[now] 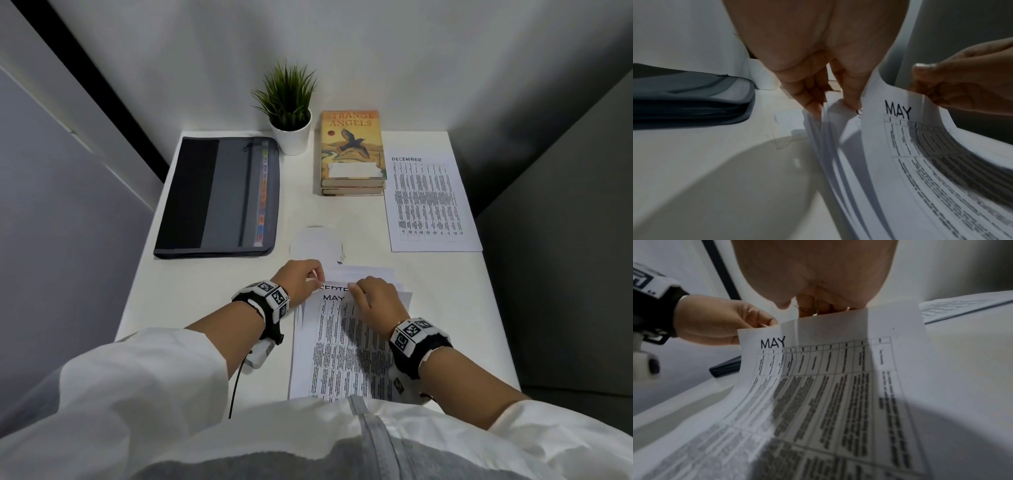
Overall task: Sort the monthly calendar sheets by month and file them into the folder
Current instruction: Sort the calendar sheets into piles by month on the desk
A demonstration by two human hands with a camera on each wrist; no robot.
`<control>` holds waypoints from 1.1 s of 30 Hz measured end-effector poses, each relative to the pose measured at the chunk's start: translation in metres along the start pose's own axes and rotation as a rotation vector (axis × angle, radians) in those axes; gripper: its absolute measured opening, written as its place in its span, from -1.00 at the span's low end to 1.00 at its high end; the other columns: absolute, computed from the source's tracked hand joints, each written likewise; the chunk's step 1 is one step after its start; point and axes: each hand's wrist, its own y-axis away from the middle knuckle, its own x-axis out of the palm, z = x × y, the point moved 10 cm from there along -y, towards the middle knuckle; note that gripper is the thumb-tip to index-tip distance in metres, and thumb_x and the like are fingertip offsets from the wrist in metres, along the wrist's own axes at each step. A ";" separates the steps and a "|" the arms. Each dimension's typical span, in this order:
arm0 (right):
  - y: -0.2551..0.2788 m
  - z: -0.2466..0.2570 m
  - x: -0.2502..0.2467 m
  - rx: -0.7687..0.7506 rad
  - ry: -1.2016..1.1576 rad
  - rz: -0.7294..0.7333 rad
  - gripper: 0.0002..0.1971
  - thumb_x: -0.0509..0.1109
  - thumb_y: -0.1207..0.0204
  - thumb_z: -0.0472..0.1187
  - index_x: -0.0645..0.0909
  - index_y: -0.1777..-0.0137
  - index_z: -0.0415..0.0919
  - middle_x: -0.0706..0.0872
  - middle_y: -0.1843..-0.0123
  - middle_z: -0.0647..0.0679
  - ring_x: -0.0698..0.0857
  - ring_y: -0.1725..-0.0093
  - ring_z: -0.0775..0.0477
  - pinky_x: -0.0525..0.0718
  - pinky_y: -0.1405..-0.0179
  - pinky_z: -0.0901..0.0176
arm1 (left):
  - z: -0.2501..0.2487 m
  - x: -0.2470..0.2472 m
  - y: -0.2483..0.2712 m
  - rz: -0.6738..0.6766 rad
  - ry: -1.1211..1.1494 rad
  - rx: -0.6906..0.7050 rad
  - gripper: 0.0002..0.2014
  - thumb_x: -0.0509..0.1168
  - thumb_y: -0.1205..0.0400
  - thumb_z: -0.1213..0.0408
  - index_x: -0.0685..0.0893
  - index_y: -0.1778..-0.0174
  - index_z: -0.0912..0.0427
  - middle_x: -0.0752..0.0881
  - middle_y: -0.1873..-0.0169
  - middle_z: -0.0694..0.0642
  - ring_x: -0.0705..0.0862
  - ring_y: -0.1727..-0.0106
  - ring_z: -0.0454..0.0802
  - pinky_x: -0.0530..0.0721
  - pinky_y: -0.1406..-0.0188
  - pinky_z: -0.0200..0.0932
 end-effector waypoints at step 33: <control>0.013 0.008 0.006 0.003 0.096 0.039 -0.79 0.27 -0.55 -0.16 0.67 -0.10 -0.13 0.58 -0.01 -0.08 0.50 -0.04 -0.12 0.47 0.01 0.04 | 0.006 0.016 0.012 0.131 0.106 -0.042 -0.94 0.34 -0.60 0.35 0.67 0.17 0.13 0.73 0.03 0.04 0.67 -0.11 0.00 0.59 -0.27 -0.03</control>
